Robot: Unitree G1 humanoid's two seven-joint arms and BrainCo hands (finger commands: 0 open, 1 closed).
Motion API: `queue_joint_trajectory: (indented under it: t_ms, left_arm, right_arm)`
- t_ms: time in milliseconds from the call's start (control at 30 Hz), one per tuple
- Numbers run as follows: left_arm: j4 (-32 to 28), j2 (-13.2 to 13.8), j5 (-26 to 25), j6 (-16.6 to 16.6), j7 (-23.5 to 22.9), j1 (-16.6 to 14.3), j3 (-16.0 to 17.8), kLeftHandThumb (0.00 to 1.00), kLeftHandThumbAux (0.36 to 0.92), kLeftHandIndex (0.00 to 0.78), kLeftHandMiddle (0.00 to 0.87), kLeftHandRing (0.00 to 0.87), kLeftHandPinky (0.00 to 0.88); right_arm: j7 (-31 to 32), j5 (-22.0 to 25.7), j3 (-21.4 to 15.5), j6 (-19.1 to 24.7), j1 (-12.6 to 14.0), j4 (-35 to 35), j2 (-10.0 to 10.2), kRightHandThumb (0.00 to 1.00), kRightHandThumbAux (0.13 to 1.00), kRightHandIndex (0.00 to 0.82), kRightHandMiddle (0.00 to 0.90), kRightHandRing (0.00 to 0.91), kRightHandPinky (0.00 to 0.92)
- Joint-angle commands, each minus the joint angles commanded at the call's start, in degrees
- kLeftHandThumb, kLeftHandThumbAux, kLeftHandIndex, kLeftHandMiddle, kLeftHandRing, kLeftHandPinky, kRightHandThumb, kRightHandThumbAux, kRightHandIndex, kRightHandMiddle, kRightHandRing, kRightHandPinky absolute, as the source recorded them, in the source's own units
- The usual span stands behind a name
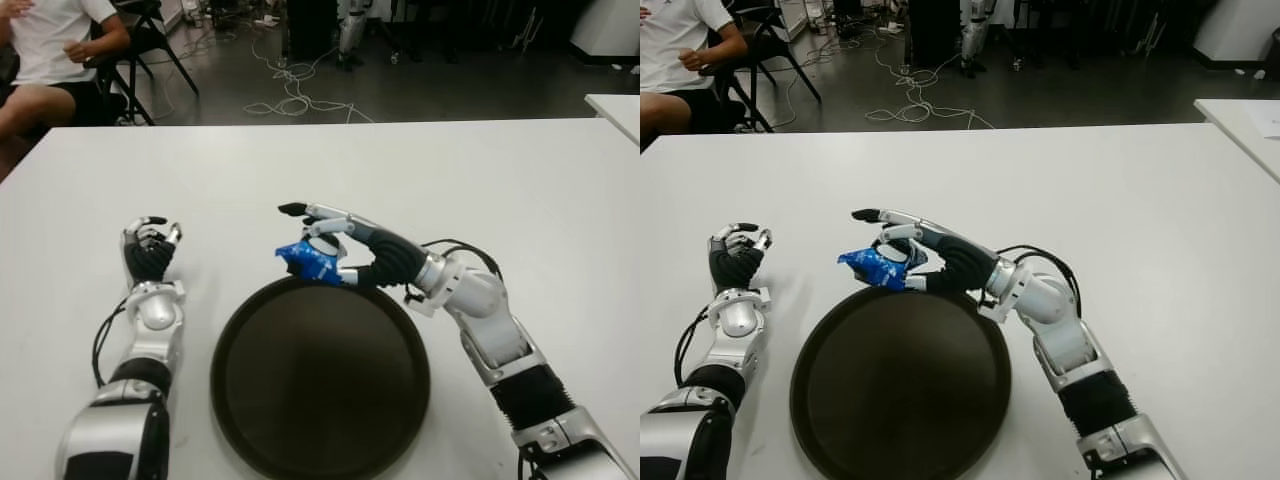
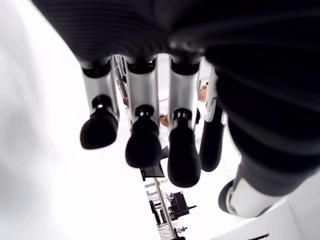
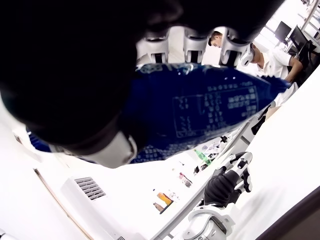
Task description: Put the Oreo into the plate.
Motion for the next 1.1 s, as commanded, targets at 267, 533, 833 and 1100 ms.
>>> queue_joint_trajectory:
  t_ms: [267,533,833,1100]
  left_arm:
    - [-0.18,0.07,-0.1,-0.34,-0.44,0.11,-0.08,0.702,0.717,0.435,0.744,0.756,0.761]
    - [-0.03,0.08,0.18,0.02,0.3,-0.07,-0.18,0.701,0.718,0.435,0.739,0.746,0.747]
    - [0.3,0.36,0.58,-0.3,0.53,-0.04,-0.51,0.702,0.716,0.434,0.709,0.718,0.715]
    - [0.49,0.36,0.08,-0.4,-0.01,-0.11,-0.21,0.703,0.715,0.434,0.69,0.702,0.7]
  right_arm:
    - [0.36,0.32,0.08,1.0,0.08,-0.43,-0.12,0.702,0.726,0.415,0.007,0.0,0.0]
    - [3.83,4.12,0.77,5.15,0.26,-1.17,-0.12,0.687,0.733,0.412,0.0,0.0,0.0]
    - [9.19,8.52,0.81,9.78,-0.05,-1.6,-0.25,0.037,0.63,0.032,0.0,0.0,0.0]
    - [11.06,11.2,0.06,8.65,0.05,-0.84,0.93,0.001,0.559,0.001,0.0,0.0,0.0]
